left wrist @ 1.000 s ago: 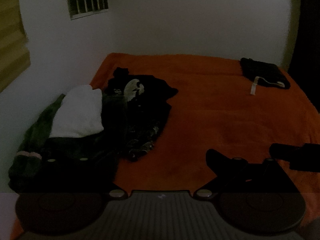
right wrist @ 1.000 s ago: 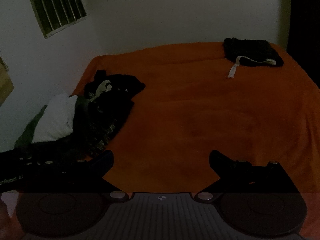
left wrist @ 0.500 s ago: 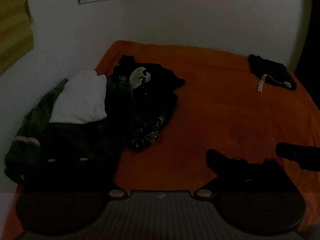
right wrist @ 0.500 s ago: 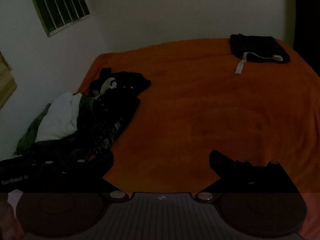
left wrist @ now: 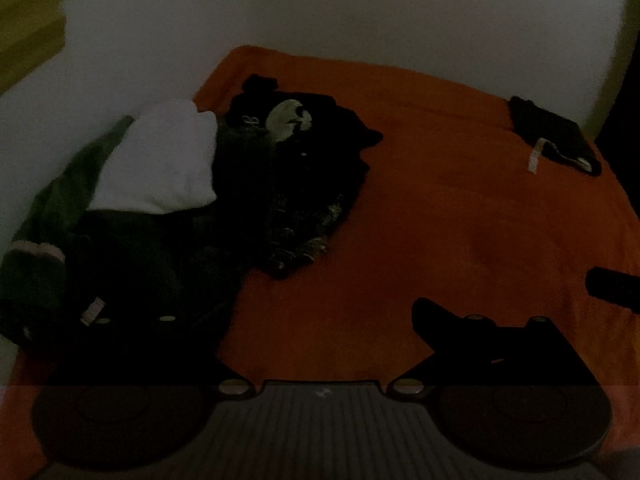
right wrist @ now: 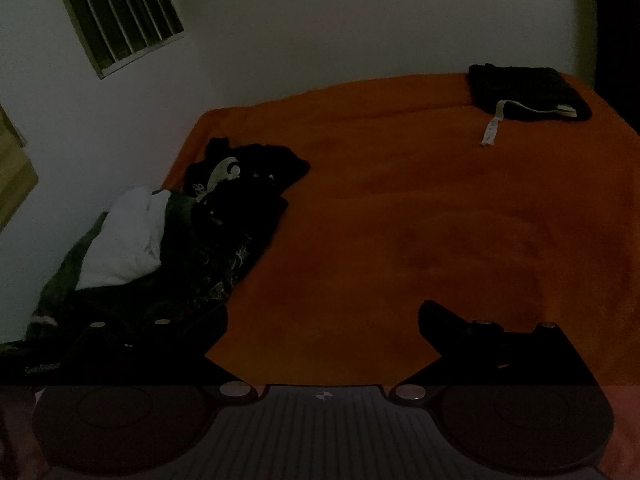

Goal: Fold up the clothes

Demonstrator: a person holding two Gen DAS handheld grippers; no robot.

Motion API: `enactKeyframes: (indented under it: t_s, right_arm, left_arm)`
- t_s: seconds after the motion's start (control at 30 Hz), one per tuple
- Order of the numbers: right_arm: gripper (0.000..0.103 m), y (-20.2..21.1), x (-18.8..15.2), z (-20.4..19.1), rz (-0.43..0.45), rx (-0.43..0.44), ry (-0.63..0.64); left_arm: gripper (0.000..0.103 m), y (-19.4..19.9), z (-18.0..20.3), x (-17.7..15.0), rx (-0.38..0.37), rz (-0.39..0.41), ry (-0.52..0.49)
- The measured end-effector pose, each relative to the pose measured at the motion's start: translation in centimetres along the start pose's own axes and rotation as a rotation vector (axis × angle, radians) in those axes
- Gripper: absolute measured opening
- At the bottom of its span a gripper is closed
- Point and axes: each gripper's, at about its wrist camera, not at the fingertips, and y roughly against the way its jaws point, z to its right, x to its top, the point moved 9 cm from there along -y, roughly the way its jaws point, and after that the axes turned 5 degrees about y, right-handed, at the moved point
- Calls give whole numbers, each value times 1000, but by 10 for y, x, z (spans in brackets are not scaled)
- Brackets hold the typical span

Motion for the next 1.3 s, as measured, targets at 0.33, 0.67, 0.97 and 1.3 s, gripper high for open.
enactKeyframes:
  t_s: [0.33, 0.67, 0.97, 1.3]
  right_arm:
    - [103, -58, 28, -22, -43, 87, 33]
    - [99, -146, 67, -41, -59, 134, 61]
    - [103, -212, 88, -46, -17, 78, 137]
    - [103, -281, 97, -55, -94, 88, 158]
  left_arm:
    - [94, -59, -16, 8, 33, -8, 28]
    - [93, -115, -12, 21, 39, 15, 52]
    - [103, -168, -26, 23, 83, -20, 87]
    - [103, -196, -32, 16, 97, -66, 100]
